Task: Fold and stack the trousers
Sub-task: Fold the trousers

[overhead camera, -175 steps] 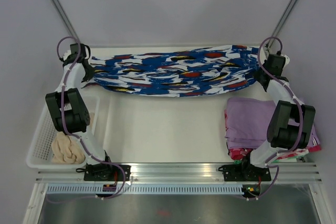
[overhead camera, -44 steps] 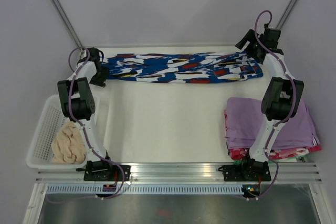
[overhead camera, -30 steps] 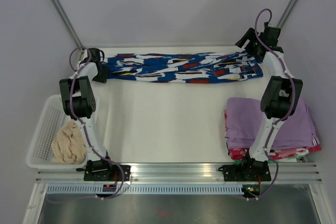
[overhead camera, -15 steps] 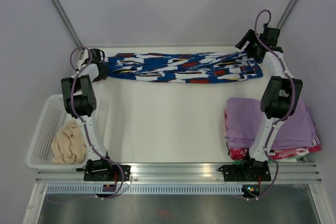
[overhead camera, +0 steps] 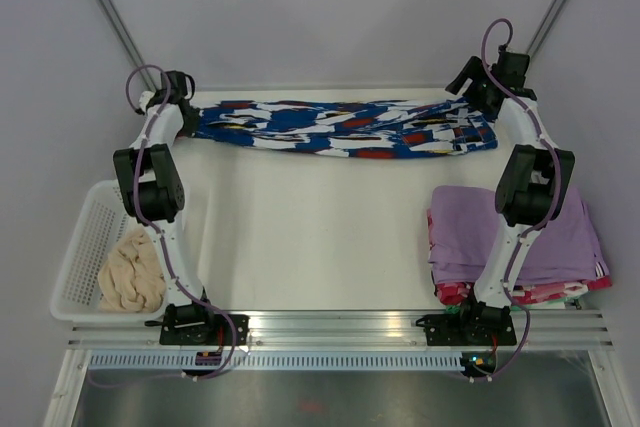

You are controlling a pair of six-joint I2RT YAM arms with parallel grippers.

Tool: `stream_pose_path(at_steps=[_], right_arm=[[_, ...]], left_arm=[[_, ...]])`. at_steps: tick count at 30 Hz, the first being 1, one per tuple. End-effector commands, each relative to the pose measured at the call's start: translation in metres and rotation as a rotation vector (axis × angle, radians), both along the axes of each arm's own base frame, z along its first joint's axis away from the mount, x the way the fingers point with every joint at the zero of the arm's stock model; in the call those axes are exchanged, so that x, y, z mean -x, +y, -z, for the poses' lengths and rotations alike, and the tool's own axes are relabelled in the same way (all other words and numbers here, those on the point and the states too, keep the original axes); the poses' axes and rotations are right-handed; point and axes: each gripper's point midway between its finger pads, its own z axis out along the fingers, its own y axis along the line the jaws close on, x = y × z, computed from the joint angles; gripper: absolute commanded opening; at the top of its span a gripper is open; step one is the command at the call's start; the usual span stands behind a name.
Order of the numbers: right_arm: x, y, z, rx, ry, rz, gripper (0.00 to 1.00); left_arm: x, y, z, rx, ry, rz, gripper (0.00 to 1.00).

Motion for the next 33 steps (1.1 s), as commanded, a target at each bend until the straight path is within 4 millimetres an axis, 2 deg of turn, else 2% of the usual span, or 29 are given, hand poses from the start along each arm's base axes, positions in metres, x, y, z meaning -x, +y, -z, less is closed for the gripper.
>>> stream_pose_path(at_steps=[1, 7, 9, 10, 11, 12, 17, 22, 25, 27, 28, 29, 30, 31, 33], right_arm=[[-0.005, 0.004, -0.015, 0.015, -0.034, -0.009, 0.91], [-0.006, 0.007, -0.013, 0.013, -0.031, -0.013, 0.92], [-0.006, 0.007, -0.013, 0.011, -0.03, -0.015, 0.91], [-0.007, 0.006, -0.013, 0.013, -0.031, -0.013, 0.91], [-0.007, 0.007, -0.013, 0.013, -0.031, -0.015, 0.92], [-0.006, 0.006, -0.011, 0.013, -0.028, -0.013, 0.91], [-0.006, 0.007, -0.009, 0.01, -0.024, -0.015, 0.91], [-0.006, 0.009, -0.005, 0.002, -0.016, -0.018, 0.92], [-0.006, 0.009, -0.006, 0.002, -0.016, -0.018, 0.92], [-0.005, 0.01, -0.005, 0.005, -0.014, -0.02, 0.91], [-0.004, 0.011, -0.003, 0.005, -0.007, -0.02, 0.91], [-0.004, 0.01, -0.003, 0.006, -0.007, -0.02, 0.91], [-0.003, 0.011, -0.002, 0.003, -0.006, -0.019, 0.91], [-0.003, 0.011, 0.0, 0.001, -0.004, -0.02, 0.91], [-0.003, 0.012, 0.0, -0.002, -0.006, -0.019, 0.91]], left_arm=[[0.006, 0.03, -0.042, -0.165, 0.04, 0.008, 0.02], [0.003, 0.031, -0.046, -0.189, 0.04, 0.04, 0.06], [0.0, 0.028, -0.04, -0.18, 0.05, 0.064, 0.1], [-0.001, 0.026, -0.036, -0.167, 0.057, 0.073, 0.21], [-0.001, 0.026, -0.037, -0.161, 0.069, 0.074, 0.27], [-0.002, 0.025, -0.029, -0.155, 0.084, 0.077, 0.3], [-0.003, 0.023, -0.024, -0.144, 0.084, 0.083, 0.35], [-0.007, 0.019, -0.022, -0.127, 0.069, 0.09, 0.36], [0.001, 0.012, -0.019, -0.086, 0.096, 0.089, 0.43], [0.008, 0.007, -0.028, -0.074, 0.095, 0.093, 0.45], [0.017, 0.005, -0.023, -0.071, 0.113, 0.097, 0.49], [0.02, 0.004, -0.039, -0.079, 0.084, 0.096, 0.5], [0.025, 0.003, -0.041, -0.075, 0.077, 0.087, 0.52], [0.033, 0.002, -0.032, -0.072, 0.085, 0.085, 0.54], [0.04, 0.002, -0.04, -0.074, 0.063, 0.073, 0.54]])
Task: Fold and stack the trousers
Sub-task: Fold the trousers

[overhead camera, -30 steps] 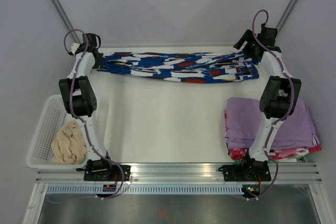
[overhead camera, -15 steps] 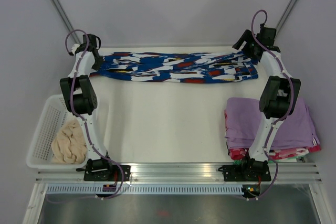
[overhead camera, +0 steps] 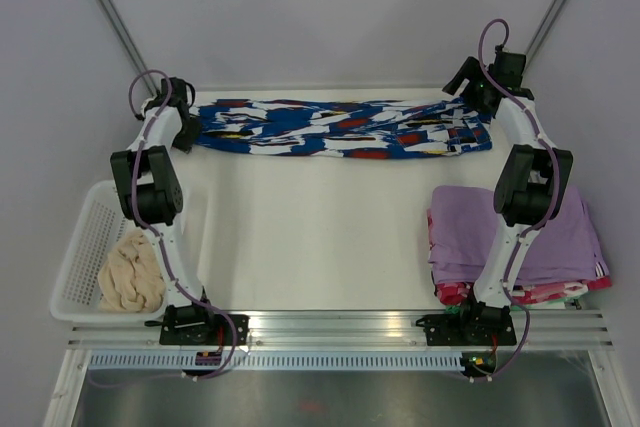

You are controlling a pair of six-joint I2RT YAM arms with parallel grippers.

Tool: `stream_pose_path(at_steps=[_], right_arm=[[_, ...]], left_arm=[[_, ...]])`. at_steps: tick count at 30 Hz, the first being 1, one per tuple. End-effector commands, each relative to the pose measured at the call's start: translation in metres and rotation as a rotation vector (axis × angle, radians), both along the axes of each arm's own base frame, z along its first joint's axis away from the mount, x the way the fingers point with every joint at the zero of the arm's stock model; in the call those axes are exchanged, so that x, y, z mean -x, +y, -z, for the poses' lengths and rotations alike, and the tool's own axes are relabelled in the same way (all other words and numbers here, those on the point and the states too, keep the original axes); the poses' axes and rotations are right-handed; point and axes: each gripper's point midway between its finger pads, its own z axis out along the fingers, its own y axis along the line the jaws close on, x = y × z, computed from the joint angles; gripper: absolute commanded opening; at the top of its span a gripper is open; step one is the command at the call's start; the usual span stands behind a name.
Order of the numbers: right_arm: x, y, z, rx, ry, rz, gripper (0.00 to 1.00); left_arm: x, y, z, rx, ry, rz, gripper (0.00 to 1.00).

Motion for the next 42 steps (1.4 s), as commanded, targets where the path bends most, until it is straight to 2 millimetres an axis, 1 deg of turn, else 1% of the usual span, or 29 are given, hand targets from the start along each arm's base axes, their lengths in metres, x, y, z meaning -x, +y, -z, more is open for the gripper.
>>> stream_pose_path(at_steps=[1, 3, 4, 6, 7, 8, 10, 13, 14, 15, 16, 17, 18, 20, 22, 24, 25, 26, 30, 33, 34, 38, 39, 41, 42], right_arm=[[-0.004, 0.005, -0.001, -0.004, -0.014, -0.009, 0.91], [-0.006, 0.007, 0.0, -0.011, -0.015, -0.016, 0.91], [-0.007, 0.008, -0.002, -0.011, -0.019, -0.018, 0.92], [-0.008, 0.009, -0.002, -0.011, -0.02, -0.022, 0.92], [-0.008, 0.009, -0.002, -0.01, -0.018, -0.023, 0.92], [-0.008, 0.009, -0.001, -0.008, -0.016, -0.025, 0.92], [-0.007, 0.009, -0.002, -0.005, -0.017, -0.026, 0.92], [-0.006, 0.01, 0.0, -0.002, -0.009, -0.027, 0.92], [-0.006, 0.009, -0.002, -0.001, -0.014, -0.026, 0.92], [-0.005, 0.009, 0.001, -0.005, -0.006, -0.024, 0.92], [-0.005, 0.01, 0.002, -0.008, -0.006, -0.025, 0.92], [-0.004, 0.012, 0.002, -0.012, -0.004, -0.026, 0.92], [-0.004, 0.012, 0.004, -0.014, -0.001, -0.025, 0.92], [-0.004, 0.015, 0.005, -0.017, 0.001, -0.028, 0.92], [-0.003, 0.017, 0.008, -0.018, 0.006, -0.03, 0.92], [-0.002, 0.019, 0.01, -0.022, 0.011, -0.031, 0.92], [-0.002, 0.019, 0.009, -0.023, 0.008, -0.03, 0.92], [-0.002, 0.019, 0.011, -0.021, 0.012, -0.032, 0.92], [-0.002, 0.021, 0.013, -0.022, 0.016, -0.035, 0.92], [-0.001, 0.021, 0.014, -0.02, 0.018, -0.034, 0.92], [-0.001, 0.021, 0.014, -0.019, 0.018, -0.035, 0.92], [-0.001, 0.02, 0.015, -0.018, 0.022, -0.033, 0.92], [-0.001, 0.02, 0.015, -0.016, 0.023, -0.032, 0.92], [-0.001, 0.02, 0.015, -0.014, 0.025, -0.03, 0.92], [0.0, 0.019, 0.015, -0.015, 0.027, -0.028, 0.92]], left_arm=[[0.014, -0.002, -0.033, 0.005, -0.075, -0.024, 0.54], [0.017, 0.0, -0.026, 0.013, -0.064, -0.044, 0.54], [0.021, -0.001, -0.017, 0.029, -0.049, -0.046, 0.53], [0.014, 0.005, -0.014, 0.04, -0.099, -0.06, 0.51], [0.017, 0.006, -0.008, 0.045, -0.105, -0.066, 0.49], [0.008, 0.013, -0.012, 0.038, -0.16, -0.075, 0.49], [0.009, 0.021, -0.009, 0.024, -0.187, -0.091, 0.49], [0.003, 0.037, -0.012, -0.002, -0.27, -0.111, 0.49], [0.003, 0.045, -0.019, -0.011, -0.305, -0.127, 0.49], [-0.003, 0.05, -0.026, -0.02, -0.359, -0.129, 0.49], [0.001, 0.052, -0.02, -0.017, -0.361, -0.135, 0.49], [0.0, 0.054, -0.026, -0.017, -0.388, -0.137, 0.49], [0.001, 0.059, -0.028, -0.018, -0.404, -0.144, 0.49], [0.0, 0.06, -0.035, -0.015, -0.451, -0.13, 0.49], [0.0, 0.059, -0.036, -0.01, -0.471, -0.111, 0.49], [-0.002, 0.063, -0.043, -0.014, -0.504, -0.11, 0.49], [0.0, 0.063, -0.042, -0.005, -0.507, -0.11, 0.48], [-0.001, 0.066, -0.044, 0.0, -0.521, -0.114, 0.48], [-0.007, 0.067, -0.049, 0.013, -0.563, -0.083, 0.48], [-0.01, 0.068, -0.044, 0.029, -0.568, -0.088, 0.49], [-0.01, 0.07, -0.037, 0.038, -0.558, -0.099, 0.49], [-0.013, 0.069, -0.024, 0.073, -0.547, -0.118, 0.49], [-0.014, 0.069, -0.024, 0.073, -0.547, -0.118, 0.49], [-0.014, 0.07, -0.017, 0.078, -0.527, -0.126, 0.49], [-0.015, 0.07, -0.018, 0.081, -0.517, -0.126, 0.5]])
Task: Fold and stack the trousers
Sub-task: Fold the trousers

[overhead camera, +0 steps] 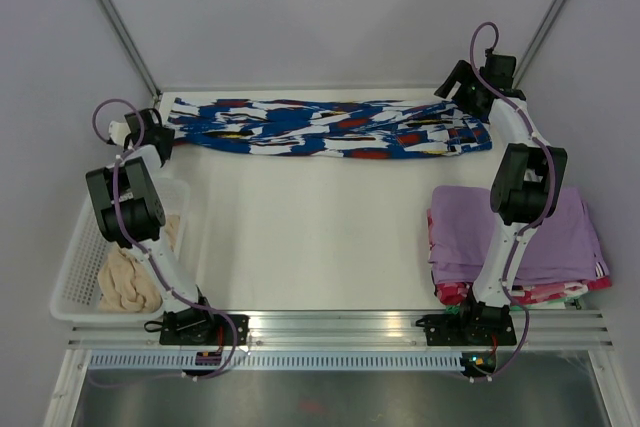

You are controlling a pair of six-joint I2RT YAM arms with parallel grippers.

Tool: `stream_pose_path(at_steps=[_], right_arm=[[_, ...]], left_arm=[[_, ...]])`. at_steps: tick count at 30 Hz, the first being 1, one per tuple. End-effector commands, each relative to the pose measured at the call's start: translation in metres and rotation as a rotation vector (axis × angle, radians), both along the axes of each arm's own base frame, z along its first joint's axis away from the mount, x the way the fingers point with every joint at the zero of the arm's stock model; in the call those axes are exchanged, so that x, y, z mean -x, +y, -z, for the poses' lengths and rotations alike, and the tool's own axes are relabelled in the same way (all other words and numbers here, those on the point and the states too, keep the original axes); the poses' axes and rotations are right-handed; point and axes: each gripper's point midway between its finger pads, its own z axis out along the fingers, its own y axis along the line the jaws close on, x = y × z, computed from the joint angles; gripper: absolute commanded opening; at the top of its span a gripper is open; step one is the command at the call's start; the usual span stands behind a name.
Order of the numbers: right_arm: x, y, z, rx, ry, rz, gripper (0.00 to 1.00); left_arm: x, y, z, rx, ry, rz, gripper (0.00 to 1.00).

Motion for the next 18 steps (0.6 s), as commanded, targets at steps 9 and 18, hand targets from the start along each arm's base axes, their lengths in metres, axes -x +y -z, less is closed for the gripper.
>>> stream_pose_path(at_steps=[9, 18], right_arm=[[-0.001, 0.002, 0.006, -0.013, 0.009, 0.008, 0.92], [-0.004, 0.004, 0.002, -0.011, 0.003, 0.003, 0.93]], left_arm=[[-0.003, 0.01, 0.008, 0.009, 0.053, -0.034, 0.54], [-0.02, 0.011, 0.019, 0.041, 0.032, -0.036, 0.57]])
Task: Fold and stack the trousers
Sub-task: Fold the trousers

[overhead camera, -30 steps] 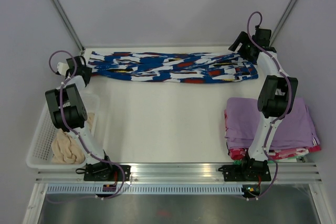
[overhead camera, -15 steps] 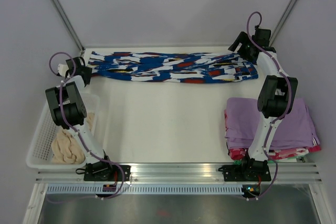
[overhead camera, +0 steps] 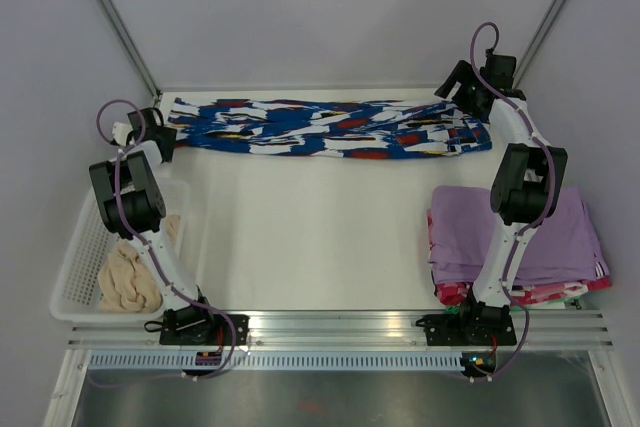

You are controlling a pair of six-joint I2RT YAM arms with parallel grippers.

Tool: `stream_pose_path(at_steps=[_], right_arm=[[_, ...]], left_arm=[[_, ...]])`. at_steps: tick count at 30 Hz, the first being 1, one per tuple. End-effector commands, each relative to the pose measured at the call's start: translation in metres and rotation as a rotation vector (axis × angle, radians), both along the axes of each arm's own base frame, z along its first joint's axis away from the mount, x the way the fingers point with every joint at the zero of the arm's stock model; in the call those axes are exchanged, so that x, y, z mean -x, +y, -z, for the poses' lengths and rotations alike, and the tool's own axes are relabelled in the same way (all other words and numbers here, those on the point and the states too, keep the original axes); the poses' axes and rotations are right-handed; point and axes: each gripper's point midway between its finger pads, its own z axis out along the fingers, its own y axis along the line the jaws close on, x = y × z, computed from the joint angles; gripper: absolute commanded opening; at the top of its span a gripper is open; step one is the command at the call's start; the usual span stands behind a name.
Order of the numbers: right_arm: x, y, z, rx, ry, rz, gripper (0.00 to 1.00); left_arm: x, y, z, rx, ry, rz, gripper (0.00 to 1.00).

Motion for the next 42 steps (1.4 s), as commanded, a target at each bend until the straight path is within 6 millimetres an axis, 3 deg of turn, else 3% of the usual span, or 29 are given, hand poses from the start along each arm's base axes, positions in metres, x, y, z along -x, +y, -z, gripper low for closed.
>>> stream_pose_path(at_steps=[1, 4, 7, 10, 11, 12, 22, 28, 37, 39, 40, 41, 42], right_arm=[[-0.004, 0.004, 0.001, -0.008, 0.0, 0.0, 0.92], [-0.004, 0.004, 0.001, -0.01, 0.002, 0.003, 0.92], [-0.005, 0.006, 0.0, -0.009, -0.003, 0.0, 0.93], [-0.007, 0.005, -0.004, -0.007, -0.009, -0.001, 0.93], [-0.007, 0.006, -0.004, -0.006, -0.008, -0.004, 0.93], [-0.007, 0.006, -0.004, -0.006, -0.007, 0.0, 0.93], [-0.007, 0.011, 0.002, -0.009, 0.001, -0.002, 0.93], [-0.01, 0.016, 0.005, -0.021, -0.001, -0.01, 0.93], [-0.013, 0.019, 0.005, -0.018, -0.003, -0.021, 0.93], [-0.014, 0.018, 0.006, -0.015, -0.003, -0.017, 0.93], [-0.014, 0.016, 0.006, -0.008, -0.003, -0.015, 0.93], [-0.015, 0.016, 0.006, -0.006, -0.005, -0.013, 0.93], [-0.015, 0.016, 0.006, -0.007, -0.006, -0.01, 0.93]], left_arm=[[-0.012, 0.007, -0.007, 0.001, -0.037, -0.023, 0.58], [-0.013, 0.009, -0.007, -0.021, -0.036, -0.012, 0.57], [-0.015, 0.012, -0.008, -0.029, -0.057, -0.023, 0.46], [-0.018, 0.015, -0.015, -0.034, -0.087, -0.035, 0.26], [-0.02, 0.015, -0.02, -0.039, -0.1, -0.037, 0.08], [-0.021, 0.015, -0.024, -0.044, -0.11, -0.036, 0.02], [-0.028, 0.03, -0.092, -0.118, -0.169, -0.077, 0.02], [-0.03, 0.039, -0.115, -0.156, -0.181, -0.113, 0.03], [-0.076, 0.028, -0.138, -0.196, -0.374, -0.016, 0.03], [-0.086, 0.025, -0.131, -0.196, -0.369, -0.008, 0.03], [-0.093, 0.026, -0.142, -0.205, -0.389, -0.018, 0.03], [-0.099, 0.027, -0.129, -0.198, -0.365, -0.024, 0.03], [-0.105, 0.026, -0.137, -0.188, -0.362, -0.034, 0.03]])
